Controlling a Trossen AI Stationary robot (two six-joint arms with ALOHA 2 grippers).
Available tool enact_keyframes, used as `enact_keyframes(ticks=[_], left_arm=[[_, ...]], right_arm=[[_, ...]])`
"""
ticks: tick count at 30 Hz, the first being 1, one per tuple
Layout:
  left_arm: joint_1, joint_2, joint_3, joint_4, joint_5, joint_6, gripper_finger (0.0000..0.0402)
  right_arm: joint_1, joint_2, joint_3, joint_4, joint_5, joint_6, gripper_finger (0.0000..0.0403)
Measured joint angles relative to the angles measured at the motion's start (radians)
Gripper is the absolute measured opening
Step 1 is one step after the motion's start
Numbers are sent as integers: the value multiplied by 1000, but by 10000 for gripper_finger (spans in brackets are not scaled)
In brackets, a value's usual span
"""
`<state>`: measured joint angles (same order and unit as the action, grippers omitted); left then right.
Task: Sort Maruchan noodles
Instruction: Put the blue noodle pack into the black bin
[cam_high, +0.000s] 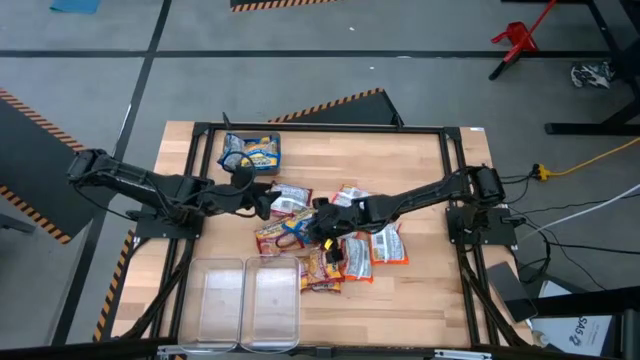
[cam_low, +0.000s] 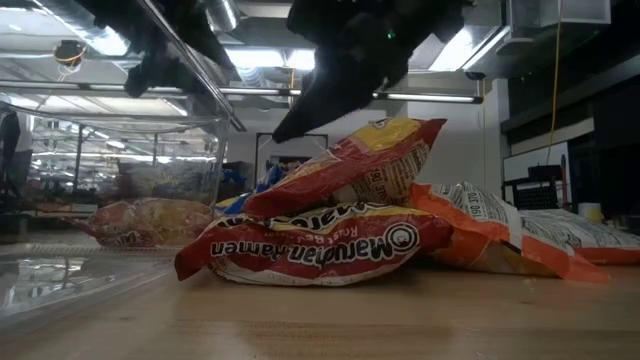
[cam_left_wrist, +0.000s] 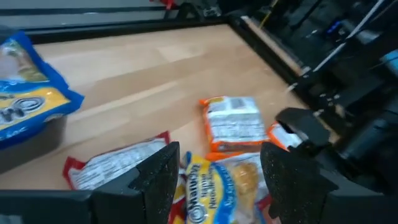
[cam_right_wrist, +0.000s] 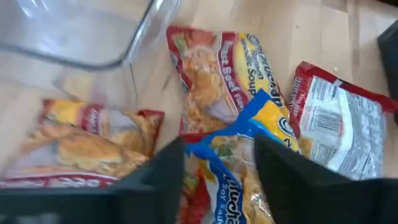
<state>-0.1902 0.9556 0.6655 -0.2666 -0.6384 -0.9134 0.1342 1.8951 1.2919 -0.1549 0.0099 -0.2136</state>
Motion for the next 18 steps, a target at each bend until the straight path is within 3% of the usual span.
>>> enact_keyframes(ticks=[5, 10, 14, 18], left_arm=[[0, 0, -1, -3, -17, 5, 220], [0, 0, -1, -2, -9, 7, 221], [0, 0, -1, -3, -8, 7, 221], [0, 0, -1, -2, -7, 7, 221]], right_arm=[[3, 78, 0, 61, 99, -27, 295], [3, 145, 0, 85, 235, -22, 346], [3, 156, 0, 90, 291, 6, 339], [3, 157, 0, 85, 315, 31, 278]])
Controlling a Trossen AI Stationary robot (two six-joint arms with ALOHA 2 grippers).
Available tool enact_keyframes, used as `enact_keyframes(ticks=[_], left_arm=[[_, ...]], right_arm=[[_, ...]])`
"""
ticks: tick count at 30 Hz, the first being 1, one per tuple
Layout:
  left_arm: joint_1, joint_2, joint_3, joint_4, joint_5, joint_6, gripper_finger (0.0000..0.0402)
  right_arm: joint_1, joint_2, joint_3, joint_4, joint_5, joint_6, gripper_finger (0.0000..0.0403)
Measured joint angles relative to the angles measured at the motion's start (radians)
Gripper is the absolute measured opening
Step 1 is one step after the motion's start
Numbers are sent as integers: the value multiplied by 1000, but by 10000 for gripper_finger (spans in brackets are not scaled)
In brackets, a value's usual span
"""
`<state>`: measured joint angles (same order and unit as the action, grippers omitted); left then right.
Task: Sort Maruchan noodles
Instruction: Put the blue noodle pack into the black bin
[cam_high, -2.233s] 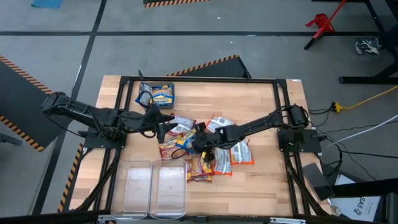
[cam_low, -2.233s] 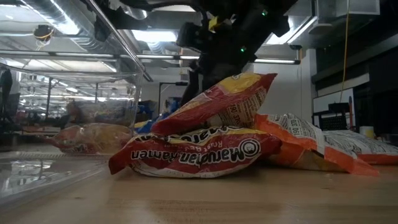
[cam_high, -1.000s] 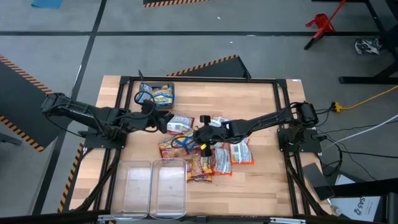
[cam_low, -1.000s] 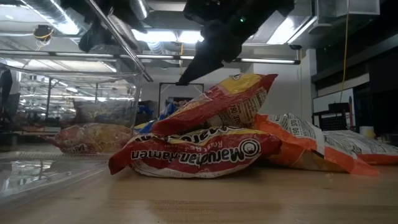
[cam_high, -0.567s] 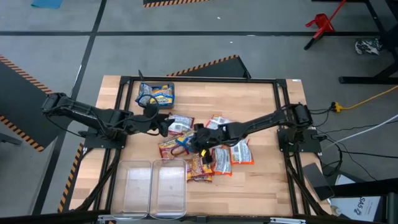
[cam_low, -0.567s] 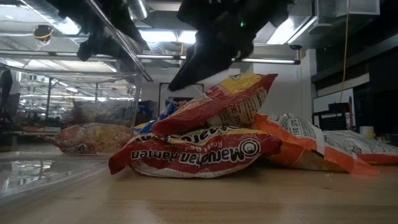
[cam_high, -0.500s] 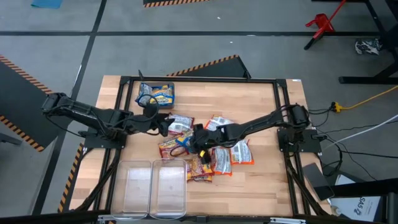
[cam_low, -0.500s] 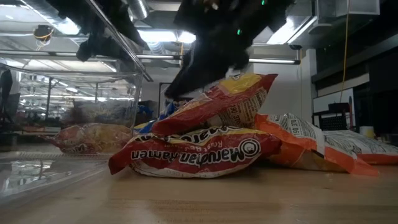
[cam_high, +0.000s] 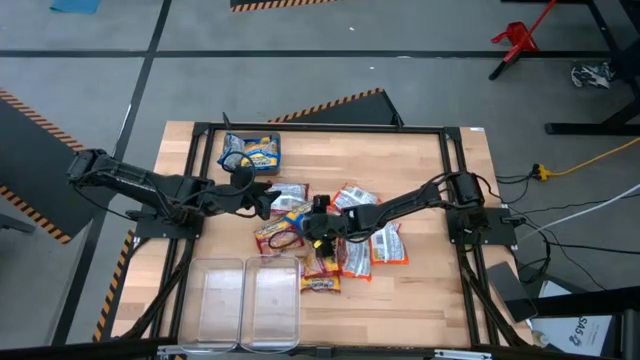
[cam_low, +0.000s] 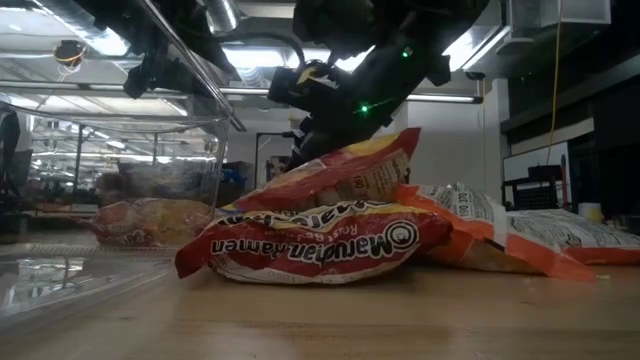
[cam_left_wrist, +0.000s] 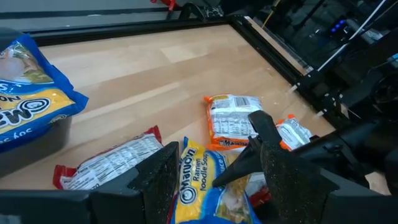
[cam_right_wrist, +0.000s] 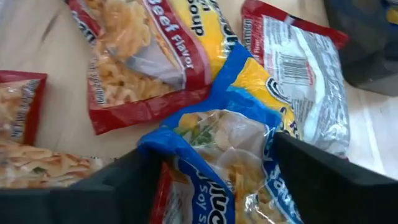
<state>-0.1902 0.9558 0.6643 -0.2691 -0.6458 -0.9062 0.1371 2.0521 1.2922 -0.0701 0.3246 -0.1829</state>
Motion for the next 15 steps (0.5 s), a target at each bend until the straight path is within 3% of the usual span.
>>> enact_keyframes(ticks=[9, 15], left_arm=[[0, 0, 0, 5, 1, 0, 221], [-14, 0, 0, 105, -10, 109, 221]], right_arm=[[0, -3, 0, -18, 31, 29, 23], [0, -28, 11, -43, 20, 78, 9]])
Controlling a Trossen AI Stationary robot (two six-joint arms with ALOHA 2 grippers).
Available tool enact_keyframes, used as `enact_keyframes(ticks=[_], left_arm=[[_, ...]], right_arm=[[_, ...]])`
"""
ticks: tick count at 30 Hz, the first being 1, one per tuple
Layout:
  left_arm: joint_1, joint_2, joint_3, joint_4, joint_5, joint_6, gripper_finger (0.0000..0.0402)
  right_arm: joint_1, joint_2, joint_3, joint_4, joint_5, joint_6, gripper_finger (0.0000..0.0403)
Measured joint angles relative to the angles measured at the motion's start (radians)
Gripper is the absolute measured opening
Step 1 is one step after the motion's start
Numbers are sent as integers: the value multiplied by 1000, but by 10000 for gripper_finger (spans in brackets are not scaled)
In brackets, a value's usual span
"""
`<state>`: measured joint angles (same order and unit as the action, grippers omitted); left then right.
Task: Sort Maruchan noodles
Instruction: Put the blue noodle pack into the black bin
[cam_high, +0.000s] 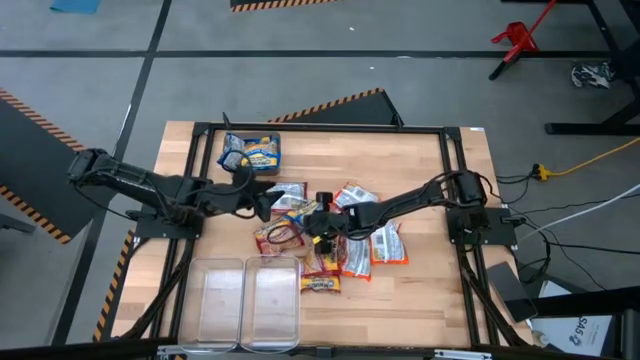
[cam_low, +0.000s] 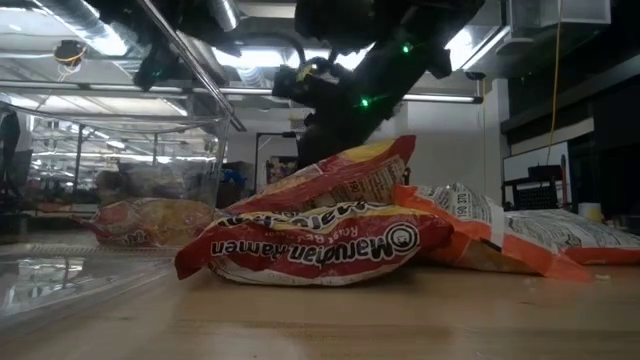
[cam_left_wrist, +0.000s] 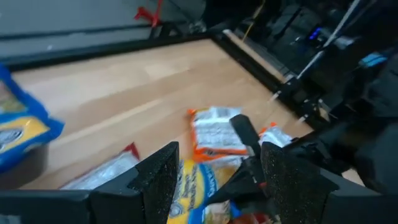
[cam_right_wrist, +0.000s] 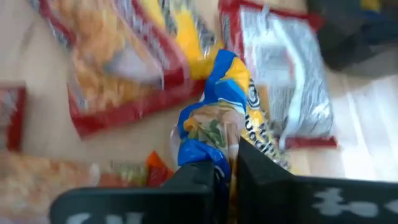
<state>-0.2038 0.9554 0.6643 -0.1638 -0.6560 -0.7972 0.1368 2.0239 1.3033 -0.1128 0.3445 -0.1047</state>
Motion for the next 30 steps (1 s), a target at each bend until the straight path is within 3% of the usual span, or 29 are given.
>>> enact_keyframes(ticks=[13, 18, 22, 26, 30], left_arm=[[-8, -2, 0, 98, -5, 341, 221], [-15, -2, 0, 193, 127, 561, 221], [-14, -2, -7, 218, 151, 639, 221], [-14, -5, -82, 367, 189, 688, 221], [1, -9, -215, 630, 210, 702, 221]], right_arm=[[-47, -265, 34, -67, -129, -3, 1], [-87, -351, 32, -92, -220, 3, 0], [-109, -417, 33, -101, -251, 3, 0], [-129, -469, 33, -117, -278, -2, 0], [-132, -509, 33, -107, -334, -4, 0]])
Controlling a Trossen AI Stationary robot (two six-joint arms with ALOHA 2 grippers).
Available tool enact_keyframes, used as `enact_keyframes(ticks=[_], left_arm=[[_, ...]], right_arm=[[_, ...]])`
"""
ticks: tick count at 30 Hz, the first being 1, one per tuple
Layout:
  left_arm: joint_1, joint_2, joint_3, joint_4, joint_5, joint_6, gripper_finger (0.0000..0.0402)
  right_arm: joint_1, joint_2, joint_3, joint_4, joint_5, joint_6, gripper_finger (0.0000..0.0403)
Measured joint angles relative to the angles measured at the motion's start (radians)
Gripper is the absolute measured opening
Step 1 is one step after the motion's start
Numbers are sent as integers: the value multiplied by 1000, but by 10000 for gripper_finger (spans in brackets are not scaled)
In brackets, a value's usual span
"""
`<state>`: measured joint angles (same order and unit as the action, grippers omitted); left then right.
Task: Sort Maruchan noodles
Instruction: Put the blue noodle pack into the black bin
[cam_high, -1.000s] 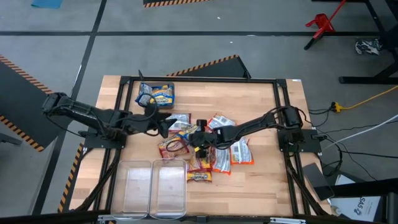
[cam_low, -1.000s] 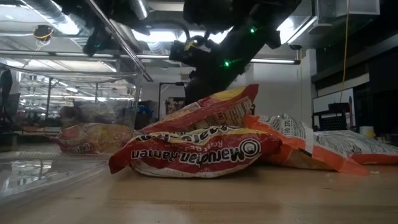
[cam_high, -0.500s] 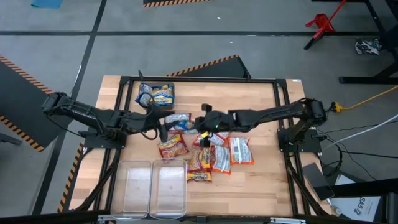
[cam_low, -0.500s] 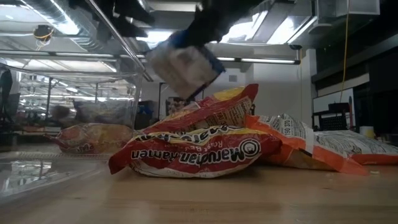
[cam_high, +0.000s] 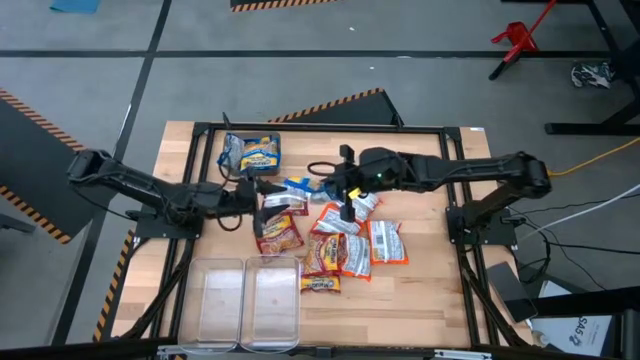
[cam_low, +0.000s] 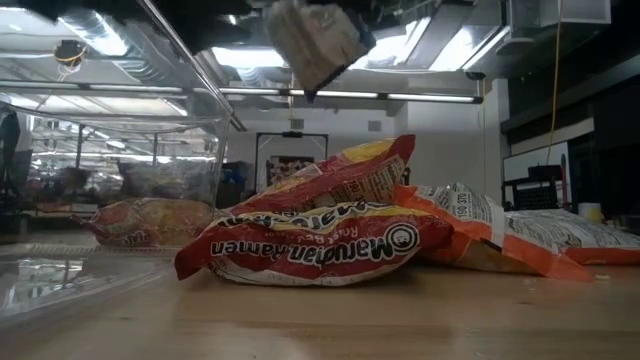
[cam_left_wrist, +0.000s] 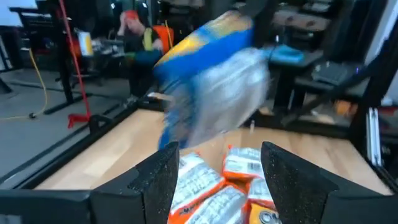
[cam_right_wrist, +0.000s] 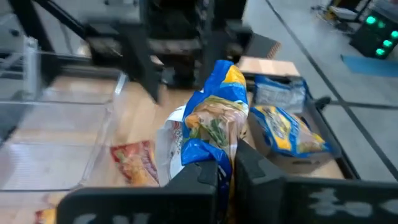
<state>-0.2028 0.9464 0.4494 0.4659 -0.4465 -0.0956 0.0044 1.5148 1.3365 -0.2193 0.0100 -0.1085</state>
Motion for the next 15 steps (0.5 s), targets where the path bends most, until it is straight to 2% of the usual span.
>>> enact_keyframes(ticks=[5, 9, 12, 15], left_arm=[[26, -1, -130, 334, 107, 5, 221], [42, 15, -150, 365, 114, 30, 221], [52, 38, -146, 435, 188, 59, 221], [55, 72, -146, 488, 211, 81, 221]], right_arm=[[2, -10, 0, 43, -90, 5, 0], [2, -7, 0, 120, -177, 25, 0], [2, -5, 0, 141, -195, 27, 0], [2, -5, 0, 164, -218, 35, 0]])
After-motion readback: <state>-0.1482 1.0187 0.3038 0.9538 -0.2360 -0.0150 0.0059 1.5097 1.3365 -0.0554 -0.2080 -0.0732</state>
